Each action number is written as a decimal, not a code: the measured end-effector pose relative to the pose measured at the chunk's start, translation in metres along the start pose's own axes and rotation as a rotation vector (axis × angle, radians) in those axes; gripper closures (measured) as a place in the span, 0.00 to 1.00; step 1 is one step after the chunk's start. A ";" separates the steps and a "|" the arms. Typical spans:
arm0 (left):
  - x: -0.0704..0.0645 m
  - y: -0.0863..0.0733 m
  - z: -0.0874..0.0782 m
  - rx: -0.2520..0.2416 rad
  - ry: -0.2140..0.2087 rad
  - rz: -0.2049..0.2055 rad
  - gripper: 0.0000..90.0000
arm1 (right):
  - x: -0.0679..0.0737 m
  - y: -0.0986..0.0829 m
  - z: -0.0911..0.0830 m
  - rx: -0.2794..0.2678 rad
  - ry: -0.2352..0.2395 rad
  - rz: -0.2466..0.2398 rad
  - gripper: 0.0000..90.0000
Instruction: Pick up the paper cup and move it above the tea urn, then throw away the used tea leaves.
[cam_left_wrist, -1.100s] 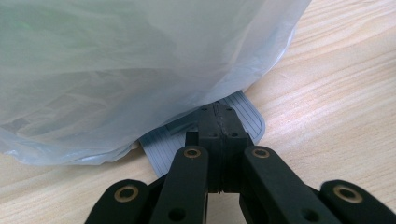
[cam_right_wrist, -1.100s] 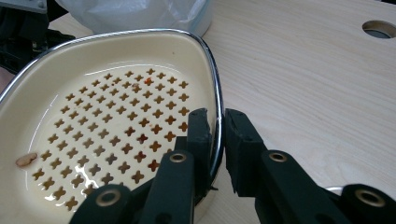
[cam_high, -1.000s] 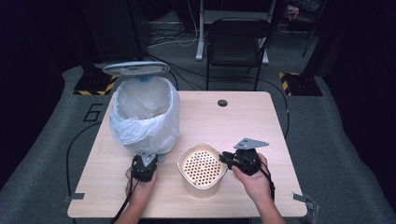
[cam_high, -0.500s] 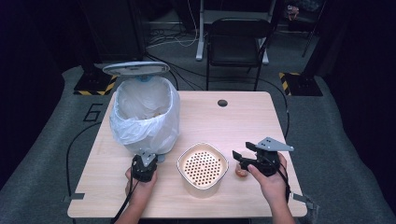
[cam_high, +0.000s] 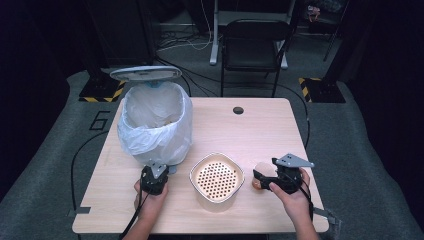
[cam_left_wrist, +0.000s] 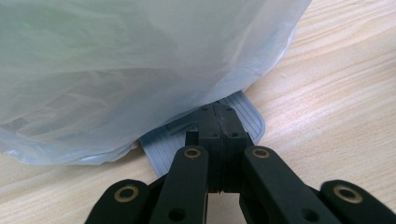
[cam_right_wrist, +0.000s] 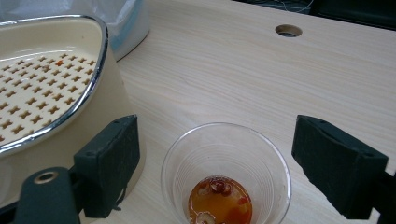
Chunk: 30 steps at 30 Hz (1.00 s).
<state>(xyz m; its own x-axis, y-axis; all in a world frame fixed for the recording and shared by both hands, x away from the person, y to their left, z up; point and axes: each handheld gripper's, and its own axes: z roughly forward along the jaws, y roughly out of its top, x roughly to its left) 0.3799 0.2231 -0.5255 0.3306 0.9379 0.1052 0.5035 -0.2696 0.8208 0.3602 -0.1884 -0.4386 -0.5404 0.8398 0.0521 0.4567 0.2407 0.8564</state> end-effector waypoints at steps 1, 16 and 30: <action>0.000 0.000 0.000 0.000 0.000 0.000 1.00 | 0.000 -0.001 0.000 -0.003 0.000 -0.001 0.17; 0.000 0.000 0.000 -0.001 -0.001 -0.001 1.00 | 0.001 -0.013 0.009 -0.006 -0.010 -0.011 0.11; 0.000 0.000 0.001 -0.009 0.002 -0.003 1.00 | -0.003 -0.021 0.022 0.047 -0.022 -0.034 0.16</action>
<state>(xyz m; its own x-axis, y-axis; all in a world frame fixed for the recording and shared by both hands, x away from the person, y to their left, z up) 0.3801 0.2231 -0.5261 0.3279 0.9390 0.1040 0.4973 -0.2652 0.8261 0.3677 -0.1854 -0.4681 -0.5411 0.8409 0.0114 0.4711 0.2919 0.8324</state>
